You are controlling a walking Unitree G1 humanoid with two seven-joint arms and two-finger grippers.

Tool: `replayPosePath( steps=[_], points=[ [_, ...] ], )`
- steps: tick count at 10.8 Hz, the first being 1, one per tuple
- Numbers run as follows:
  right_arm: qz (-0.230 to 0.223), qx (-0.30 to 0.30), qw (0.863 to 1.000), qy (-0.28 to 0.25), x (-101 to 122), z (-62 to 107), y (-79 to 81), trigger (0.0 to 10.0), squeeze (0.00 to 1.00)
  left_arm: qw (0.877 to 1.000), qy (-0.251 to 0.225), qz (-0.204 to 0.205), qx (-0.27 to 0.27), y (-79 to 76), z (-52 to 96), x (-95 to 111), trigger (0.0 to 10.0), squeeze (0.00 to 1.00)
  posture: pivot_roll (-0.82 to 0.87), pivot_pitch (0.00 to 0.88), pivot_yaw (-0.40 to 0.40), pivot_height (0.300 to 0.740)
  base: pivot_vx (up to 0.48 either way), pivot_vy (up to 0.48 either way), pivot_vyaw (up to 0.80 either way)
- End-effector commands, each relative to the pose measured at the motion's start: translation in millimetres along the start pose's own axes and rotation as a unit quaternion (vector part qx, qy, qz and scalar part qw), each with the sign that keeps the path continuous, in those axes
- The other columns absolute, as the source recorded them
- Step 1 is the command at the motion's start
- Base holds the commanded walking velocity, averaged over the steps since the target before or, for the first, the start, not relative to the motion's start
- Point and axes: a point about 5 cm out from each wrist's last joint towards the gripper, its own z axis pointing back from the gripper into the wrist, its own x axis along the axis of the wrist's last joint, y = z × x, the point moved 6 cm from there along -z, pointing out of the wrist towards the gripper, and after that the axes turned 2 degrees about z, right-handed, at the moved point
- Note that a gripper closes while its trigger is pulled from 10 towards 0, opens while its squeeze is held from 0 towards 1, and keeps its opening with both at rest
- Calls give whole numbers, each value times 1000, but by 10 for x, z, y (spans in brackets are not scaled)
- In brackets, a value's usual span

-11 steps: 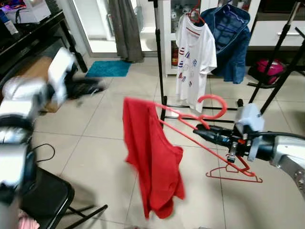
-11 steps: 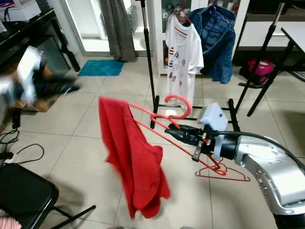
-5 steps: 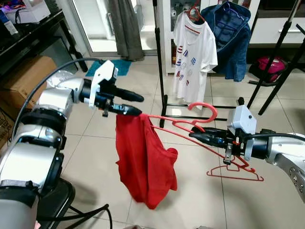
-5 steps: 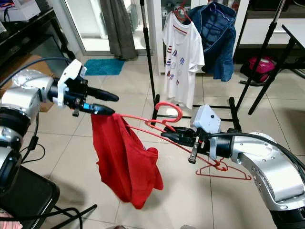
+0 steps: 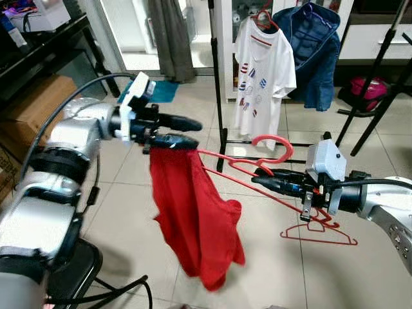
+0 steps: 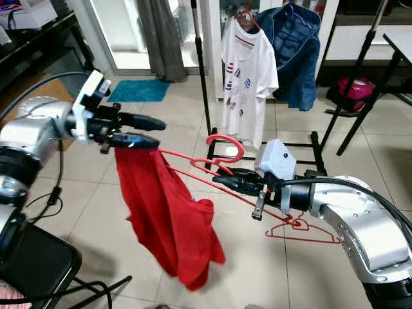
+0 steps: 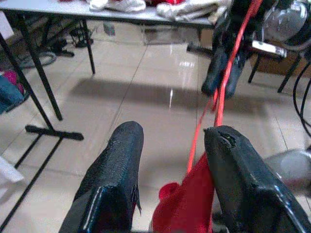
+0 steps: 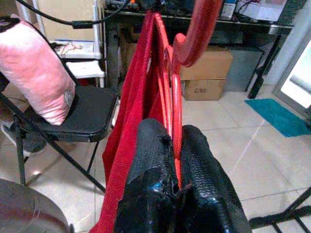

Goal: Hang hanger

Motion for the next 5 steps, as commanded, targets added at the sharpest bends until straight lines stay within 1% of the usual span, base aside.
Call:
replayPosePath(
  steps=[1,2,3,4,5],
  points=[
    [27,12,999,-26,160,-25,22,10000,0,1000,15,0,0,-25,48,-61,10000,0,-176,0,176,740,0,0,0],
    [27,13,999,-26,161,-27,27,10000,0,1000,28,-3,-5,-58,65,-116,10000,0,-174,0,175,740,0,0,0],
    [29,20,999,-29,165,-34,36,10000,0,994,103,-31,-19,-121,112,-333,10000,0,-172,0,172,740,0,0,0],
    [29,24,999,-30,170,-39,50,10000,0,990,128,-47,-28,-142,93,-407,10000,0,-170,0,171,740,0,0,0],
    [30,27,999,-31,174,-46,55,10000,0,990,127,-50,-41,-174,37,-423,10000,0,-172,0,173,740,0,0,0]
  ],
)
